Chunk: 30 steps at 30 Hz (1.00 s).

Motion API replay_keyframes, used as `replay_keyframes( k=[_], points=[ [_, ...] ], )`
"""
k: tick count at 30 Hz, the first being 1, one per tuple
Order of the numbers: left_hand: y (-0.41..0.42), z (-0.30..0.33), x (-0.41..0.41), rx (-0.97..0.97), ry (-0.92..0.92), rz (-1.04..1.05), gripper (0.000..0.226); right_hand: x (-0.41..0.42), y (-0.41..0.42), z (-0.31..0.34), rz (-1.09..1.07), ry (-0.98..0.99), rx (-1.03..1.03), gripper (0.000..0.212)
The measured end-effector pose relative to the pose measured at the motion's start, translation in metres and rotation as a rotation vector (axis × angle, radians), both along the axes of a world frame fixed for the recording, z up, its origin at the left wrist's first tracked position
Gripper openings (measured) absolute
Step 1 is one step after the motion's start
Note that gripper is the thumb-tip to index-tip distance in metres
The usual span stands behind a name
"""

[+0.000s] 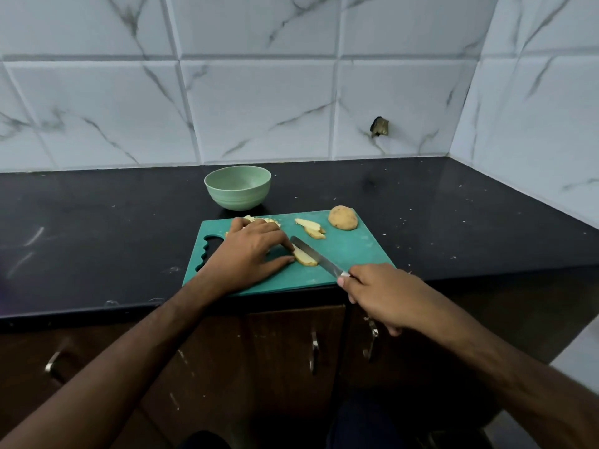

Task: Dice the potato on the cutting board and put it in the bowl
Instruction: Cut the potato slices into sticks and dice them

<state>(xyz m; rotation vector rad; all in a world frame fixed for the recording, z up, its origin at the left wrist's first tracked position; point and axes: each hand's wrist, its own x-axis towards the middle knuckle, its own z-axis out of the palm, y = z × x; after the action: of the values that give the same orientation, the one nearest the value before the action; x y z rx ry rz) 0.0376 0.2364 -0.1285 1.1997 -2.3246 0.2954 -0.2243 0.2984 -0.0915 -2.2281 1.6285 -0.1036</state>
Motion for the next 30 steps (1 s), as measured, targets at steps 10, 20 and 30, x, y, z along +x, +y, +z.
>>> replay_keyframes(
  k=[10,20,30],
  points=[
    [0.002,0.001,0.001,0.003,0.001,0.028,0.027,0.011,0.005,0.005,0.014,0.093,-0.136,0.040],
    [0.002,0.000,0.000,-0.008,-0.011,0.033,0.027,0.021,0.019,-0.004,0.052,0.253,-0.323,0.033],
    [0.003,-0.002,0.003,-0.062,0.014,-0.001,0.028,0.025,0.022,-0.011,0.114,0.329,-0.420,0.033]
  ],
)
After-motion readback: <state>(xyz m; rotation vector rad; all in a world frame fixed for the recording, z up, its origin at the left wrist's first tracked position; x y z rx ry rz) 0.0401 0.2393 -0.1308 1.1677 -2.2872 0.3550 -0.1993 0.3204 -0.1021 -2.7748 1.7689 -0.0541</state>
